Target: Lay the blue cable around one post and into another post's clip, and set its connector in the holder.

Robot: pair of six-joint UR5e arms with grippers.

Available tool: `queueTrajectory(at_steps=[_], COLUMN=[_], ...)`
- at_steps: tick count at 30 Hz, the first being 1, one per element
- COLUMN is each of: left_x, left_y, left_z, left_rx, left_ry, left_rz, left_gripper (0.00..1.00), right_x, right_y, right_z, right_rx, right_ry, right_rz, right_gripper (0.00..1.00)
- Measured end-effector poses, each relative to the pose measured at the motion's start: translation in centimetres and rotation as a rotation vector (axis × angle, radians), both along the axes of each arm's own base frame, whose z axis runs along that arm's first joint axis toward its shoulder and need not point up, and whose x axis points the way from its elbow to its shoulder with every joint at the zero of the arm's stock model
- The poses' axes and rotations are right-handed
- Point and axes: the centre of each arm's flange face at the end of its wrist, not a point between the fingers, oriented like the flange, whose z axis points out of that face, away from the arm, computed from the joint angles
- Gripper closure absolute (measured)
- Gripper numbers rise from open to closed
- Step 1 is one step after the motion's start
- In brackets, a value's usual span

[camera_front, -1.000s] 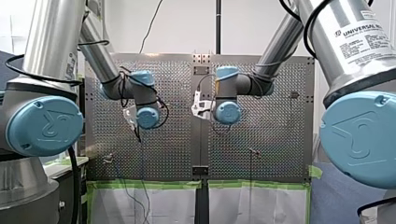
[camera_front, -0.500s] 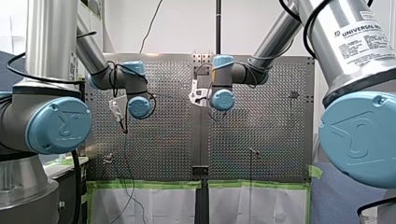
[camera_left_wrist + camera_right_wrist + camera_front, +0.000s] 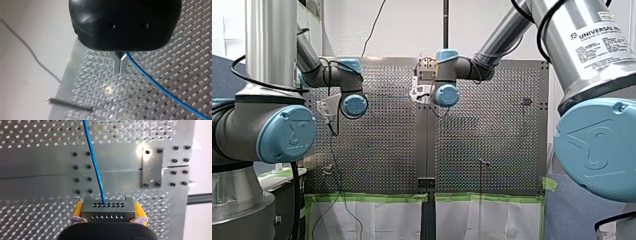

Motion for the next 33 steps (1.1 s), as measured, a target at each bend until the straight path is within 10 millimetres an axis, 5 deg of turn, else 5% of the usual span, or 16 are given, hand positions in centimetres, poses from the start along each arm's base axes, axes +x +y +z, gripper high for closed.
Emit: queueTrajectory(at_steps=[12, 24, 33], left_x=[0.5, 2.4, 3.7], left_y=[2.4, 3.3, 4.5], left_z=[6.0, 8.3, 11.7], left_rx=[-0.03, -0.048, -0.081], left_ry=[-0.071, -0.056, -0.093], left_rz=[0.077, 0.098, 0.107], left_gripper=[0.99, 0.99, 0.99], right_x=[1.8, 3.3, 4.0], right_y=[-0.6, -1.1, -1.2], right_z=[3.7, 7.6, 9.8], right_rx=[-0.031, -0.086, -0.115], right_ry=[0.006, -0.004, 0.015], right_rz=[0.039, 0.065, 0.065], right_gripper=[1.0, 1.0, 1.0])
